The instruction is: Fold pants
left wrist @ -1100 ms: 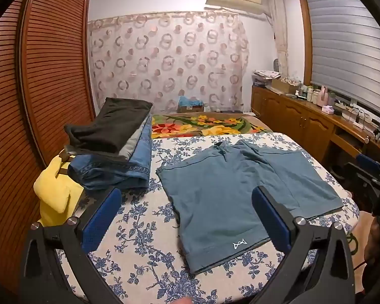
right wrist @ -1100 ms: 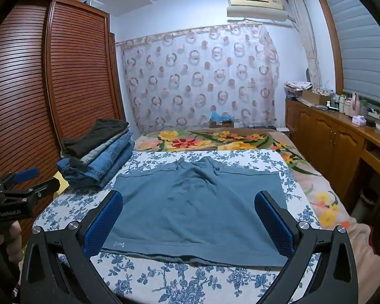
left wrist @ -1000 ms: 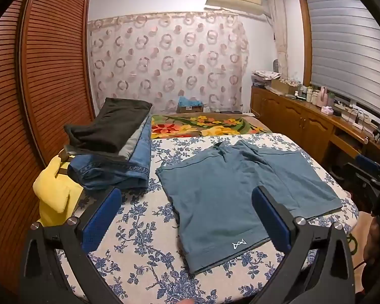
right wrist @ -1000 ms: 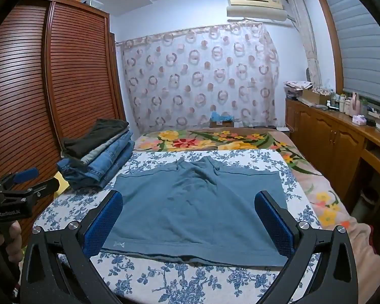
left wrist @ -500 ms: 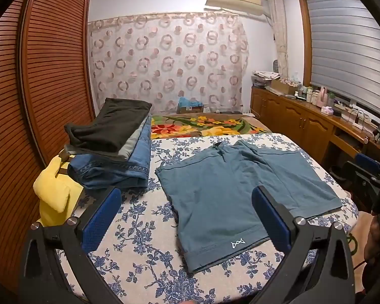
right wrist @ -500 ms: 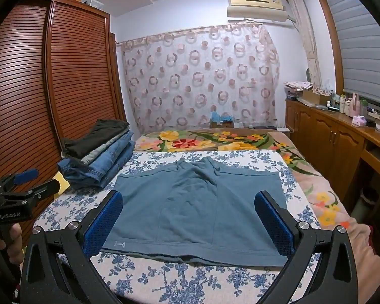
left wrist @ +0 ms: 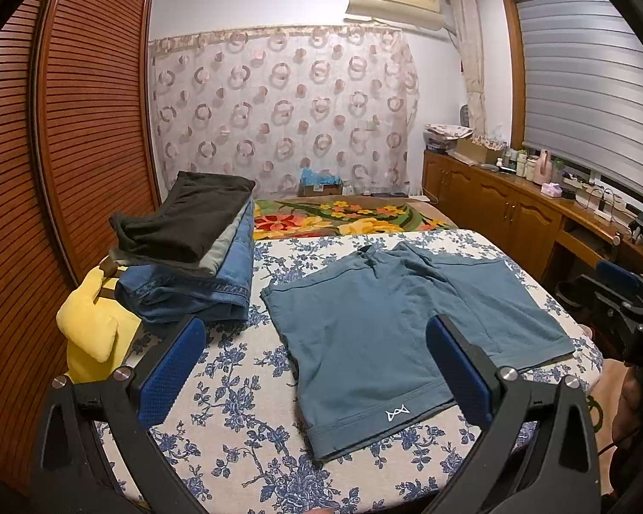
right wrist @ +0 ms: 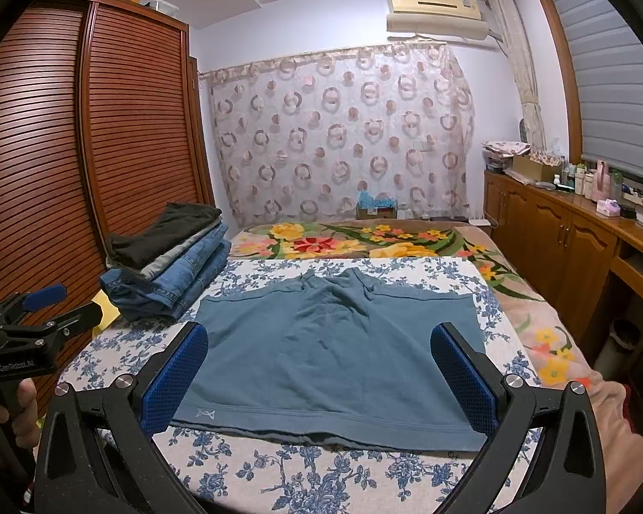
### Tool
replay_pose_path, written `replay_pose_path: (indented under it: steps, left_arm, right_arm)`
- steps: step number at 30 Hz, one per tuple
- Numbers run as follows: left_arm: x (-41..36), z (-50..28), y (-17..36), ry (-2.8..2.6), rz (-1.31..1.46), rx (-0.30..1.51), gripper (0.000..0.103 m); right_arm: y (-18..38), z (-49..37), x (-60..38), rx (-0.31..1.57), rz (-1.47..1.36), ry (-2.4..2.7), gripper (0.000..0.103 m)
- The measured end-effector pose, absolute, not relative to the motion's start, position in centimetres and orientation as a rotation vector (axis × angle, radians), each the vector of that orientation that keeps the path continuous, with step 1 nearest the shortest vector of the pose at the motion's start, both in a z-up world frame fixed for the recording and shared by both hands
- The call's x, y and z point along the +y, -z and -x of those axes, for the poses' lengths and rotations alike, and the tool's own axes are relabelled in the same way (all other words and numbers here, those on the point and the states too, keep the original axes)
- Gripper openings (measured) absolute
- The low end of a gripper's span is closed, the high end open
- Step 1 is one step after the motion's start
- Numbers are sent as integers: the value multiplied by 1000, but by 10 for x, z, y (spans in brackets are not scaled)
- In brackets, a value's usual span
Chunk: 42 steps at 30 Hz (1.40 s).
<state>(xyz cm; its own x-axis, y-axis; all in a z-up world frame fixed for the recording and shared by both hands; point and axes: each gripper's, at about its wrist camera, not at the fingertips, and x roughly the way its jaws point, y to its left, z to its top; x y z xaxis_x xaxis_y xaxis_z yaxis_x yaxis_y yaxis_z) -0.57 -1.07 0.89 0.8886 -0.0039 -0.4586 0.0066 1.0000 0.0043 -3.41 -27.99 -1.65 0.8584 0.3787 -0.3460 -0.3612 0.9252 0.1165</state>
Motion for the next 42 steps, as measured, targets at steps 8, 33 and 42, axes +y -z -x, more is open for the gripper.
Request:
replay_pose_path:
  steps: [8,33,42]
  left_arm:
    - [-10,7,-9,6,-6,473,103]
    - [-10,12,-13,7,-1,467,103]
    - [-11,12,-13,7,0,467,103]
  right_arm:
    - [17,35,-280,373,-49,-390,103]
    - [18,35,-279,373,-47,-390,103]
    - [18,36,-280,371,-46,-392,103]
